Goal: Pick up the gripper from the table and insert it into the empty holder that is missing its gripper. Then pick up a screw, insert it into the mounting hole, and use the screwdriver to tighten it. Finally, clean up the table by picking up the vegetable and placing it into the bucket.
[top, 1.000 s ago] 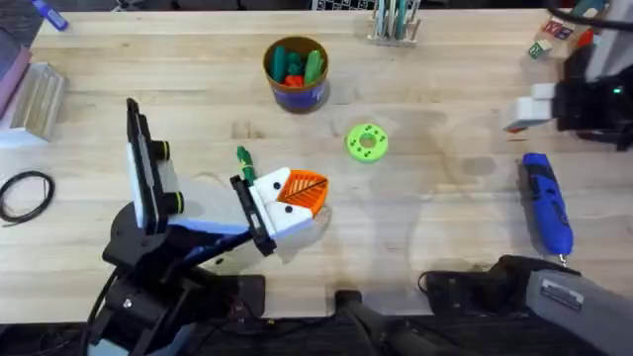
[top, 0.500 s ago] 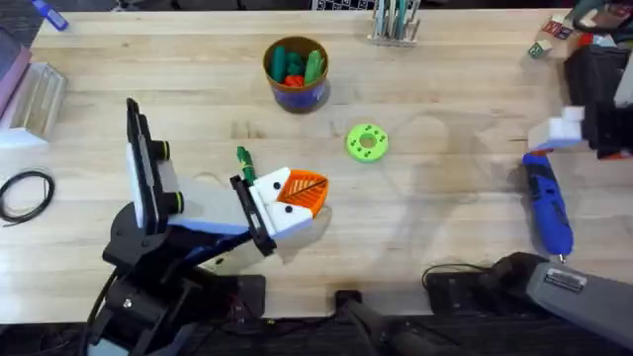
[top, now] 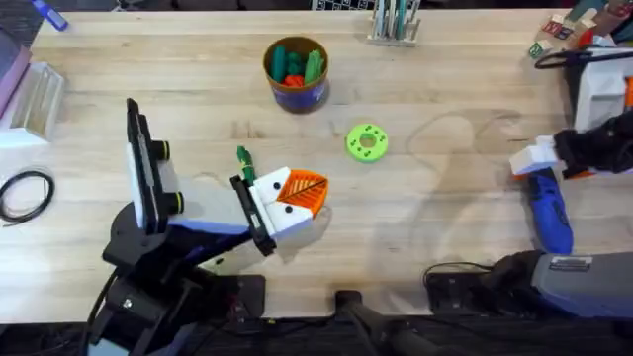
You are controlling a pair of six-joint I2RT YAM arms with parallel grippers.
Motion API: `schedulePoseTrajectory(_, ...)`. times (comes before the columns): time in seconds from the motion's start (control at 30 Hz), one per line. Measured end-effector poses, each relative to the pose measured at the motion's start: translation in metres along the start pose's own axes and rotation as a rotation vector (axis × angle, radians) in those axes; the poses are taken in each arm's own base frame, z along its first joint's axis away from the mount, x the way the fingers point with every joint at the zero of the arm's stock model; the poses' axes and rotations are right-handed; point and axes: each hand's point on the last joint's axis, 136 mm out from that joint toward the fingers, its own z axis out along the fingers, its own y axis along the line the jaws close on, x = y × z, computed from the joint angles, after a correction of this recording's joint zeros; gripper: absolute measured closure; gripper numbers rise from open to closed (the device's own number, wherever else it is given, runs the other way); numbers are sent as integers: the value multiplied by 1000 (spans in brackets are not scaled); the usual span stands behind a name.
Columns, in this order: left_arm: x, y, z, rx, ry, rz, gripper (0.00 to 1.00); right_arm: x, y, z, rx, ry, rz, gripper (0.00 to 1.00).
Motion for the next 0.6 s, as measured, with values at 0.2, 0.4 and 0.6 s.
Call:
schedulePoseTrajectory(0.2, 0, 0, 0, 0, 0, 0, 995, 4, 1, 17, -29, 62, -12, 9)
schedulePoseTrajectory(0.4, 0, 0, 0, 0, 0, 0, 995, 14, -2, 24, -1, 95, -16, 17)
schedulePoseTrajectory(0.6, 0, 0, 0, 0, 0, 0, 995, 13, -3, 25, 2, 91, -19, 166)
